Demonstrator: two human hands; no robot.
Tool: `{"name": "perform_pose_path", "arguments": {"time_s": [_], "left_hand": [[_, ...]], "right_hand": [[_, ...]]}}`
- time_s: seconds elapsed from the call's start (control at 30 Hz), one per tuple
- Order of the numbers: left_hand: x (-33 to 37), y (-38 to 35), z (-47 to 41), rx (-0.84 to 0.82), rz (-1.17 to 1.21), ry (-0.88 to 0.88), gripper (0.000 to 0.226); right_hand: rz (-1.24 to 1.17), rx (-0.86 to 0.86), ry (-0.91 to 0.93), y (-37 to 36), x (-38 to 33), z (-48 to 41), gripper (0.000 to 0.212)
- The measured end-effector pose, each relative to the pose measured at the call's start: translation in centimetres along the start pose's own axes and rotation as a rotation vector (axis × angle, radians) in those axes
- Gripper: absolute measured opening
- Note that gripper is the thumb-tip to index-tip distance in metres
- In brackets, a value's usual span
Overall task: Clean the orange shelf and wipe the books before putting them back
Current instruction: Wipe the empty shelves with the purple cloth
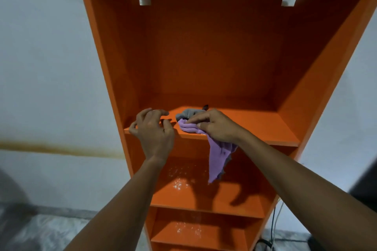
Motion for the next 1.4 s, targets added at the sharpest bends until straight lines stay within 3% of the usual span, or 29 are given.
{"name": "perform_pose_path", "arguments": {"time_s": [0.17, 0.37, 0.43, 0.57, 0.67, 0.73, 0.83, 0.93, 1.03, 1.2, 1.4], "left_hand": [[-1.8, 3.0, 0.1, 0.144, -0.117, 0.135, 0.017], [-3.4, 5.5, -1.8, 0.221, -0.072, 0.45, 0.045], [-4.5, 5.7, -2.2, 0.17, -0.023, 0.522, 0.047], [-7.3, 5.3, -2.5, -0.096, 0.029, 0.53, 0.039], [-8.2, 5.8, -2.9, -0.167, 0.076, 0.523, 0.035], [-8.7, 6.3, -3.2, -0.21, 0.072, 0.508, 0.034], [-9.5, 6.7, -3.7, -0.238, 0.089, 0.503, 0.031], [-10.0, 6.5, -3.7, -0.268, 0.14, 0.496, 0.033], [-10.6, 6.4, -3.8, -0.276, 0.172, 0.482, 0.037], [-11.2, 6.3, -4.0, -0.222, 0.098, 0.434, 0.033], [-11.7, 6.2, -4.0, -0.208, 0.1, 0.406, 0.03]], "right_hand": [[-0.049, 0.131, 0.068, -2.1, -1.7, 2.8, 0.037], [-0.062, 0.103, 0.166, -3.3, -4.9, 3.4, 0.043], [-0.189, 0.172, 0.195, -2.1, -6.1, 2.9, 0.041], [-0.404, 0.412, 0.181, 1.1, -6.8, -0.2, 0.034], [-0.149, 0.507, 0.019, 1.1, -4.3, -2.9, 0.039], [0.141, 0.453, -0.098, -0.3, -1.7, -4.5, 0.044], [0.4, 0.289, -0.186, -2.6, -0.3, -6.5, 0.036], [0.584, 0.039, -0.298, -3.5, -0.7, -8.7, 0.057], [0.627, -0.03, -0.354, -3.7, -0.7, -11.7, 0.068], [0.66, -0.053, -0.418, -5.1, -0.3, -18.7, 0.064], [0.625, -0.066, -0.306, -8.7, -2.2, -24.3, 0.062]]}}
Point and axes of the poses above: each hand's wrist, its own z-axis away from the middle knuckle, its own y-axis out of the back of the hand, x = y × z, the point moved 5 cm from there along -z, towards the middle knuckle, and after that the axes turned 1 degree about -y, right-handed, at the moved point
